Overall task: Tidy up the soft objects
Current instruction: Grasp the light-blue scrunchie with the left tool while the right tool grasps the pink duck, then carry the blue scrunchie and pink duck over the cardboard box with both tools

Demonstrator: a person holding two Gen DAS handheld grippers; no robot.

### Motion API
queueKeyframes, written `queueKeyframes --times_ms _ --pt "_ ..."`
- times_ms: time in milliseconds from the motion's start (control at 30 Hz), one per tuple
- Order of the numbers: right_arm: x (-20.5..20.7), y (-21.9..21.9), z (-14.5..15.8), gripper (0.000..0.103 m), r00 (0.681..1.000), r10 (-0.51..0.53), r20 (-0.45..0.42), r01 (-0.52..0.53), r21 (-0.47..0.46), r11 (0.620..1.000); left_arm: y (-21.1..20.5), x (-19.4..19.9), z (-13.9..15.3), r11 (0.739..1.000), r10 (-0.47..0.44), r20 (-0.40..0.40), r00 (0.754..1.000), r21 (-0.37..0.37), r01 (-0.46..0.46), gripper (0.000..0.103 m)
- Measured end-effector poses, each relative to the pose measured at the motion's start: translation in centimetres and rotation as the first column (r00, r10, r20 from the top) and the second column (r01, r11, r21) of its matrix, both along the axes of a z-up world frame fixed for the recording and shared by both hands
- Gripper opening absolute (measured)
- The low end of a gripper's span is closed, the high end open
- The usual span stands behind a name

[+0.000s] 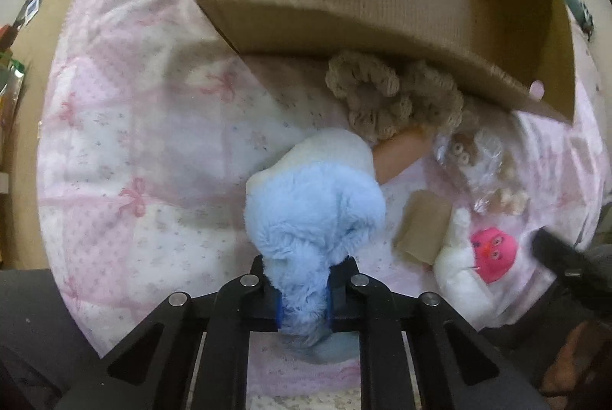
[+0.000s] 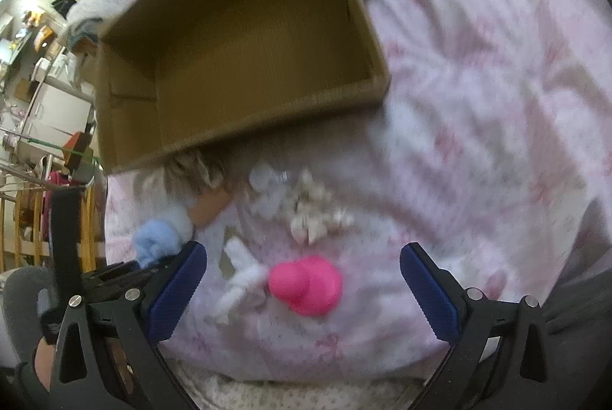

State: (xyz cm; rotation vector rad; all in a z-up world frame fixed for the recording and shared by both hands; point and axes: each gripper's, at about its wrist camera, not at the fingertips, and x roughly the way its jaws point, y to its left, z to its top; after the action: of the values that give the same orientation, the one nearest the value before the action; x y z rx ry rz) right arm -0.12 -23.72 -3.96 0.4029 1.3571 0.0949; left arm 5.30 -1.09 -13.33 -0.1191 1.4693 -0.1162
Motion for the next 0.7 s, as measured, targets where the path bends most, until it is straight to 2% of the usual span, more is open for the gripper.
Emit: queueKeyframes --times_ms 33,67,100,233,300,367,500,700 --pt "0.1 0.1 -0.4 0.099 1.0 0.005 -0.021 -0.005 0.004 1.0 0.3 -0.2 0.5 1.0 0.012 0.012 1.0 -0.01 -0.012 0.013" --pt "0.2 0.2 -0.9 0.088 0.999 0.01 -0.048 -0.009 0.012 1.0 0.5 -0.4 0.9 1.0 0.02 0.026 0.999 -0.011 -0.019 0.013" --pt "0.2 0.2 -1.4 0.082 0.997 0.011 -0.073 -0.009 0.019 1.0 0.6 -0.5 1.3 1.0 0.026 0.04 0.999 -0.004 -0.026 0.013" --pt "0.3 0.3 -3.4 0.077 0.988 0.001 -0.155 0.005 0.042 0.999 1.1 -1.2 2.8 0.999 0.042 0.06 0.997 -0.003 -0.041 0.013" --pt "0.3 0.2 -3.9 0.06 0.983 0.0 -0.181 0.009 0.047 0.999 1.5 -2.5 3.8 0.999 0.046 0.062 0.997 -0.004 -0.046 0.013" --pt "0.3 0.2 -4.3 0.055 0.98 0.003 -0.199 0.01 0.065 0.998 1.2 -2.4 4.3 0.998 0.055 0.059 0.997 -0.003 -0.055 0.013" --pt "0.3 0.0 -3.6 0.054 0.986 0.013 -0.164 -0.004 0.055 0.999 1.7 -2.6 4.9 0.998 0.054 0.074 0.996 0.013 -0.055 0.013" --pt "-0.5 0.0 -0.8 0.054 0.998 0.041 -0.044 -0.038 0.069 0.997 1.9 -3.1 5.6 0.997 0.055 0.087 0.995 0.041 -0.059 0.013"
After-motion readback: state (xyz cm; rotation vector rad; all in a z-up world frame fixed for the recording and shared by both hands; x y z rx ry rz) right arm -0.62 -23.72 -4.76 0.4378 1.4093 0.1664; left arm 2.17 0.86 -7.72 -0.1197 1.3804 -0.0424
